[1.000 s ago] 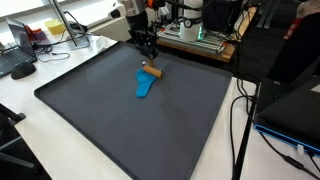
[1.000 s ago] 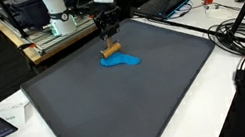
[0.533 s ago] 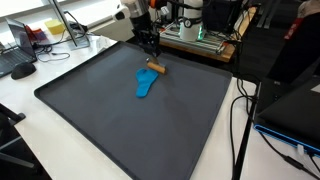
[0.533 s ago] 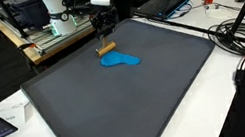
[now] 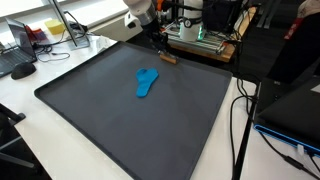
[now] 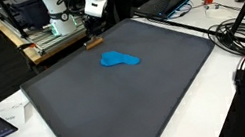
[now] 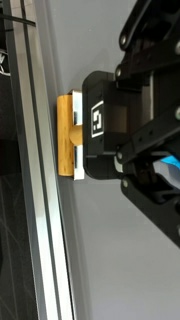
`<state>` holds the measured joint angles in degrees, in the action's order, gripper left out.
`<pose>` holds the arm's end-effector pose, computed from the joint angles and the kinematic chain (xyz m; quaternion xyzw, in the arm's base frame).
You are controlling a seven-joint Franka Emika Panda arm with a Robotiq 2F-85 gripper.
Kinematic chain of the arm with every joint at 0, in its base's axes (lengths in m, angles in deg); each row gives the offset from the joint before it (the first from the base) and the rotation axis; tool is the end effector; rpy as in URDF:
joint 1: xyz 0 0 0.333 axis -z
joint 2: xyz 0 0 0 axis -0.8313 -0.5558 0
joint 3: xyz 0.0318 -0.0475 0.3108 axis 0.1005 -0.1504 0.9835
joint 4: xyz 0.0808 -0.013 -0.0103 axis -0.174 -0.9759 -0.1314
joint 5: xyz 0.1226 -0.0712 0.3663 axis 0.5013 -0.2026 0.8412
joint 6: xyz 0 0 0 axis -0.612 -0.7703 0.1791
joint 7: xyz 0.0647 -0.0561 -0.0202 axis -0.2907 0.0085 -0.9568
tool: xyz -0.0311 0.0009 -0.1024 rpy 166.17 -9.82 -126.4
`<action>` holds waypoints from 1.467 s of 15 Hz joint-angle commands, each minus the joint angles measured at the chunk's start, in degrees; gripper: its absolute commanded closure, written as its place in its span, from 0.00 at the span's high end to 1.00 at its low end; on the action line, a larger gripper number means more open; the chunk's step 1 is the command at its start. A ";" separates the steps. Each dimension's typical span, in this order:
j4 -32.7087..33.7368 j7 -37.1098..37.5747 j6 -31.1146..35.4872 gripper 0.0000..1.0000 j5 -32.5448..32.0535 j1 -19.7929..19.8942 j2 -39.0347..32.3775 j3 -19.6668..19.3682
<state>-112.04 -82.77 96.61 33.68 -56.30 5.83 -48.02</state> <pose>0.4413 -0.0102 0.2575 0.9707 -0.0567 -0.2333 0.0069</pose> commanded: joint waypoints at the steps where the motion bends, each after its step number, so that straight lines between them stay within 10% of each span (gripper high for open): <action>1: -4.50 1.13 5.55 0.22 -0.89 1.29 3.79 -1.01; 13: -6.79 11.99 7.69 0.22 0.58 7.29 21.37 -3.81; 22: 0.76 48.09 7.21 0.22 -4.18 7.73 20.70 6.17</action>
<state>-114.37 -45.86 104.74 32.53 -49.40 27.36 -44.98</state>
